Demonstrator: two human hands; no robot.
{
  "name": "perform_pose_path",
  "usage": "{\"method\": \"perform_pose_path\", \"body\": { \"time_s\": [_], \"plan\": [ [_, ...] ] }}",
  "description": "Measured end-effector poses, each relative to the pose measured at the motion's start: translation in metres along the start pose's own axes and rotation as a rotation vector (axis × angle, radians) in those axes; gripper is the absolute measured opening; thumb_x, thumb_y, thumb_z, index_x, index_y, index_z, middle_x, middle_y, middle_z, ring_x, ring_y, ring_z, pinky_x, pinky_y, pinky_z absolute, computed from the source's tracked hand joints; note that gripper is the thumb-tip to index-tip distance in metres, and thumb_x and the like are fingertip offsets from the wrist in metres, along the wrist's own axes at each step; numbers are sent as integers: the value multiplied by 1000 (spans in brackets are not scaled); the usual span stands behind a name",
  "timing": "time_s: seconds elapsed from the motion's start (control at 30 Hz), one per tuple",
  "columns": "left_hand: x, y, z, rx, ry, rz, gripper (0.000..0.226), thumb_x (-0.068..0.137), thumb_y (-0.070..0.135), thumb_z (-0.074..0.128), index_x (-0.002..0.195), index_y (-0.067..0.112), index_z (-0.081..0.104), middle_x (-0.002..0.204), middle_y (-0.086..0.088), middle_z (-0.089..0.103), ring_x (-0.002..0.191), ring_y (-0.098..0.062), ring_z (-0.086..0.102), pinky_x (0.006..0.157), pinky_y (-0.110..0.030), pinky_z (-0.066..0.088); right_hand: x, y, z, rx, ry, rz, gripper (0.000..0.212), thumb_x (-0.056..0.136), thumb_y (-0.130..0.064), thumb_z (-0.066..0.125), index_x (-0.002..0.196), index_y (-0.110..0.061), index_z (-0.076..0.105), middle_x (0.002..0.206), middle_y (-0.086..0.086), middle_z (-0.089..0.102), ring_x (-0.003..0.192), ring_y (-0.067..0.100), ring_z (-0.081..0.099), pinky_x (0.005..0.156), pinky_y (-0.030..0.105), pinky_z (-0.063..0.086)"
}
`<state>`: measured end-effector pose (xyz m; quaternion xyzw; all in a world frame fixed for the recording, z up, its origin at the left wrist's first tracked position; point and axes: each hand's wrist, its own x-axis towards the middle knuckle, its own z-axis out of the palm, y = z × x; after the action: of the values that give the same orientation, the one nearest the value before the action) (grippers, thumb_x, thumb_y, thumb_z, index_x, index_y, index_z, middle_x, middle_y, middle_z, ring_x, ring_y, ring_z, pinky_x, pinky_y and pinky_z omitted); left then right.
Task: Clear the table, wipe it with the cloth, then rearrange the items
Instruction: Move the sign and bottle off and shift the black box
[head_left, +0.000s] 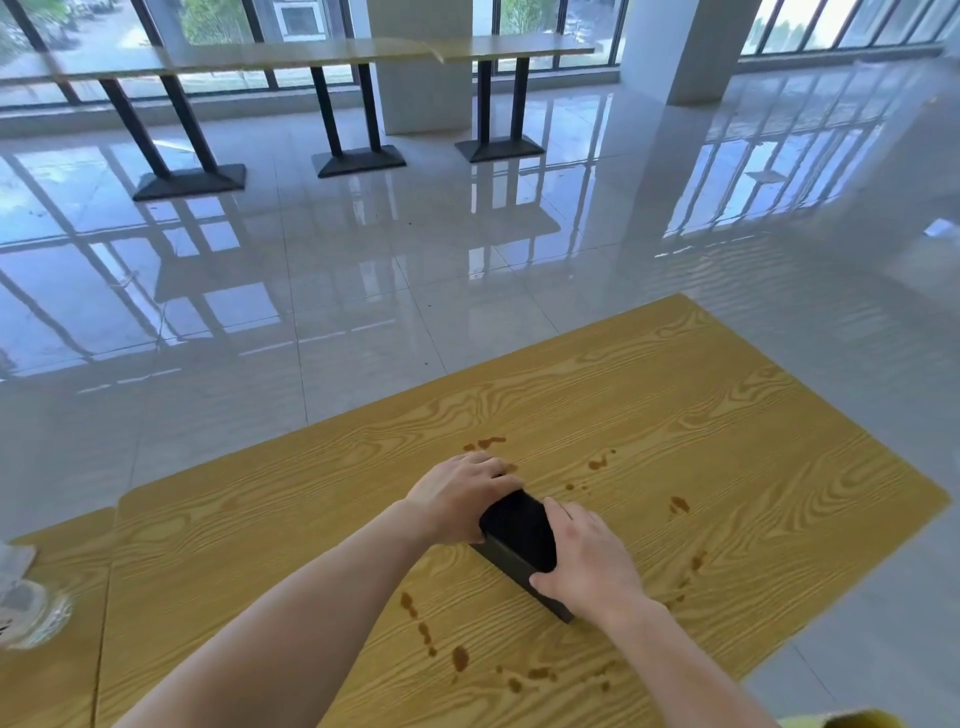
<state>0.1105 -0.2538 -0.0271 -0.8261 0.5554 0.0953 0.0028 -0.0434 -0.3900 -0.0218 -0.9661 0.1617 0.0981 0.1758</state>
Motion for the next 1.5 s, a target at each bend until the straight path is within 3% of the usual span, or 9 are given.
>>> {"method": "perform_pose_path", "body": {
  "time_s": [0.63,1.3,1.5],
  "plan": [
    [-131,-39,-7,-77,213,-267,78,77,35,75,144,34,37,133,8,49,125,-17,40,95,-32,44,7,-95,-5,-47,12,-282,91,75,-36,77,150,-21,28,136,-3,47,125,19,43,101,32,42],
    [-397,-78,16,-119,316,-848,81,70,39,78,142,33,41,135,8,51,126,-17,43,89,-36,52,2,-323,64,-128,-156,-843,89,70,-33,74,148,-20,34,130,-2,52,116,20,49,98,35,44],
    [-451,-86,32,-144,364,-1017,81,69,39,79,142,30,44,137,7,52,125,-18,46,94,-35,47,6,-390,90,-225,-186,-986,84,65,-32,73,142,-21,42,123,-1,56,108,23,54,93,37,46]
  ]
}}
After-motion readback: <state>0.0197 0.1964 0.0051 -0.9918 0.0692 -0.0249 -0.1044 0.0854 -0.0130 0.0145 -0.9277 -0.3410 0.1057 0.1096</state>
